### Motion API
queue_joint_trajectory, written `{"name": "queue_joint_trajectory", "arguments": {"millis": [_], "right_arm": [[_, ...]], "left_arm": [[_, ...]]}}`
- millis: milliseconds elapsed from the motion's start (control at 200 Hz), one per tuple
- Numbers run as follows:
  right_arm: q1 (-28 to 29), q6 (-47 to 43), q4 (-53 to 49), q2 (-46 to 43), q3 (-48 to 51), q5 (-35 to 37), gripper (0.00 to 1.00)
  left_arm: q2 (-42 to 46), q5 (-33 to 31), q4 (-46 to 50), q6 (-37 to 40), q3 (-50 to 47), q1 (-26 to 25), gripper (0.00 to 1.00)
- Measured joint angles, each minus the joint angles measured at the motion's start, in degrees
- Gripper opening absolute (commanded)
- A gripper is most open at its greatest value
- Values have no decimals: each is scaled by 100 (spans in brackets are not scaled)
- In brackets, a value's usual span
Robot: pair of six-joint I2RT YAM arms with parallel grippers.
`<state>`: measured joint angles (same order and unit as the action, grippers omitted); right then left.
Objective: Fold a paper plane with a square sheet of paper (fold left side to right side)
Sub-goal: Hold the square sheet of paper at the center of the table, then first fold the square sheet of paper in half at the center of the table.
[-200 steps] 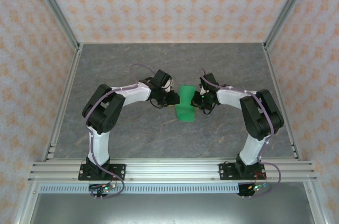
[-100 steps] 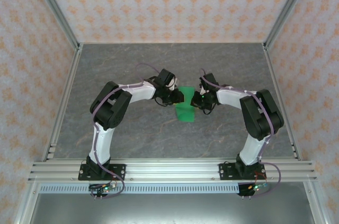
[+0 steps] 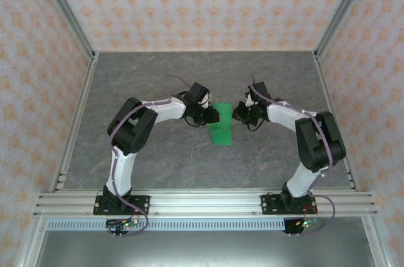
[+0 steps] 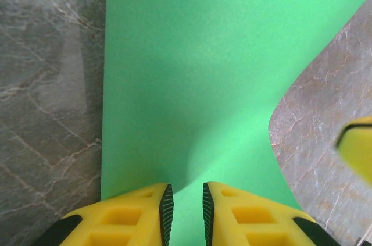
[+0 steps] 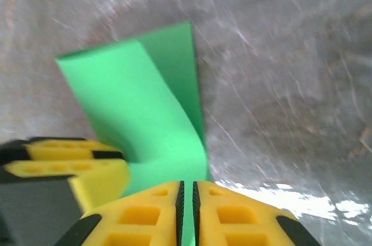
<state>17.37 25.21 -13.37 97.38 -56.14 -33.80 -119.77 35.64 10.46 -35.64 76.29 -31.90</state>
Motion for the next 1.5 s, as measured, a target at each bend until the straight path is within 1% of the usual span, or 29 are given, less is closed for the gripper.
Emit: {"name": "queue_joint_trajectory", "arguments": {"millis": [150,370,605,901,1501], "right_arm": [[11,22,225,243,-461,-234,17],[85,96,459,1104,-918,-487,17],[280,109,352,1635,-1213,-435,16],[310,111,-20,1694,-1386,-232,16],[337,138,-107,1694,-1384,-229,16]], "left_arm": [[2,-33,15,13,0,-22,24],[2,-72,44,87,15,-37,24],[13,-120,59,146,17,-61,24],[92,-225,22,402,-66,-197,24],[658,-310,-758,503,-1108,-660,25]]}}
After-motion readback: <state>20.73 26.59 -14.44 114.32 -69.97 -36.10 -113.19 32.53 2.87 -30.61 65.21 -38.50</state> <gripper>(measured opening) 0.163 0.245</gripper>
